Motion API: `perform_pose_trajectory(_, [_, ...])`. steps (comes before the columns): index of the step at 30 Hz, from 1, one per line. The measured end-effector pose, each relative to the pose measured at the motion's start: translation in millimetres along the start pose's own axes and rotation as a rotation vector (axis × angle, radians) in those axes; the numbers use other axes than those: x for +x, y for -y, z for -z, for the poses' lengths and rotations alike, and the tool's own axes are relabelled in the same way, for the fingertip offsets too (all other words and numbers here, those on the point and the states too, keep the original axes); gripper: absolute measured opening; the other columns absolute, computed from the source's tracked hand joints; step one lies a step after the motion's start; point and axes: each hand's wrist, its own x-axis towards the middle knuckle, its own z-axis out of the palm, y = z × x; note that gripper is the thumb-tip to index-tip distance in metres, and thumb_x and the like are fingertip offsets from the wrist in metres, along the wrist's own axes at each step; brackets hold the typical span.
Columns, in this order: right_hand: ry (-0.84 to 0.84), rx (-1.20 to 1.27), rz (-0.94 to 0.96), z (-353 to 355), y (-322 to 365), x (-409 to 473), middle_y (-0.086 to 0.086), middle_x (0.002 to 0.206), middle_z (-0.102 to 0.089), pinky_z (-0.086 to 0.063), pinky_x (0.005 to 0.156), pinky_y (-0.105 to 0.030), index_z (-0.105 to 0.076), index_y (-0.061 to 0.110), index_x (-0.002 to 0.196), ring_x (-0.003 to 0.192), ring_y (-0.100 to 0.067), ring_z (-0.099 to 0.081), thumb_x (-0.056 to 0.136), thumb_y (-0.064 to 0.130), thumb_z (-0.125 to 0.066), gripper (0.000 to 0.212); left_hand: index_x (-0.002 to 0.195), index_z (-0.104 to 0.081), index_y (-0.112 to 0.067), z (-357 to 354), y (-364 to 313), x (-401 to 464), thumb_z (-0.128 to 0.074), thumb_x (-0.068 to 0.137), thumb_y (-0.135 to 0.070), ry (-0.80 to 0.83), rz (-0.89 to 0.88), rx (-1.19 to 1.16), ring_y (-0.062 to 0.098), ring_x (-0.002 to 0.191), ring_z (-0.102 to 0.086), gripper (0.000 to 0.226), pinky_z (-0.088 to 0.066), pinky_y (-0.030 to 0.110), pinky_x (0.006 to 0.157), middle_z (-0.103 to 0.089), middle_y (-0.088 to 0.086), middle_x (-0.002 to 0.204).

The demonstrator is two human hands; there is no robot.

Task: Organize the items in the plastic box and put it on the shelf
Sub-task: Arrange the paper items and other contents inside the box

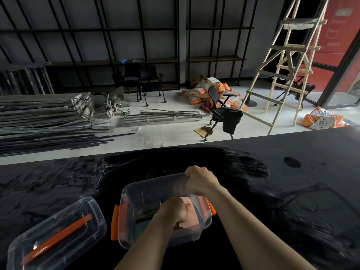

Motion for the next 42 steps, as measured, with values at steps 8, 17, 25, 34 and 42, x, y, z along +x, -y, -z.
perform_pose_trajectory(8, [-0.009,0.027,0.003,-1.5,-0.6,-0.7,-0.008,0.099,-0.063,-0.045,0.065,-0.033,-0.068,0.013,0.113,0.087,-0.029,-0.061,0.084,0.011,-0.055,0.033,0.079,-0.057,-0.009,35.8,8.0,-8.0,-0.067,0.09,-0.016,0.275,-0.084,0.041,0.012,0.047,-0.052,0.016,-0.04,0.02,0.047,-0.056,0.005,0.069])
perform_pose_trajectory(17, [-0.029,0.011,0.002,-2.9,2.0,-0.1,-0.006,0.095,-0.06,-0.042,0.062,-0.031,-0.067,0.013,0.114,0.08,-0.025,-0.056,0.083,0.008,-0.057,0.033,0.101,-0.067,-0.009,13.7,13.2,-6.1,-0.075,0.084,-0.012,0.09,-0.041,0.017,0.019,0.087,-0.071,0.019,-0.056,0.026,0.071,-0.069,0.002,0.089])
perform_pose_trajectory(25, [-0.047,-0.02,-0.011,-5.2,3.5,-2.0,-0.006,0.095,-0.057,-0.046,0.067,-0.034,-0.066,0.014,0.116,0.079,-0.028,-0.053,0.083,0.011,-0.056,0.035,0.129,-0.046,-0.014,12.7,16.0,-20.8,-0.072,0.085,-0.012,-0.07,-0.309,0.237,0.027,0.113,-0.062,0.051,-0.05,0.031,0.084,-0.061,0.009,0.123])
perform_pose_trajectory(34, [-0.047,-0.028,-0.021,-4.1,3.2,-4.2,-0.005,0.095,-0.056,-0.044,0.066,-0.033,-0.064,0.015,0.118,0.079,-0.028,-0.053,0.083,0.01,-0.053,0.037,0.112,-0.057,-0.017,12.3,19.0,-21.0,-0.062,0.087,-0.011,-0.134,-0.45,0.333,0.026,0.104,-0.064,0.027,-0.053,0.037,0.088,-0.064,0.007,0.114])
perform_pose_trajectory(42, [-0.051,-0.041,-0.032,-5.6,5.0,-1.5,-0.005,0.095,-0.056,-0.046,0.068,-0.034,-0.065,0.015,0.118,0.08,-0.027,-0.054,0.085,0.013,-0.055,0.035,0.125,-0.054,-0.012,5.6,12.5,-22.0,-0.048,0.096,-0.012,-0.178,-0.396,0.454,0.034,0.112,-0.062,0.03,-0.05,0.038,0.089,-0.065,0.015,0.121])
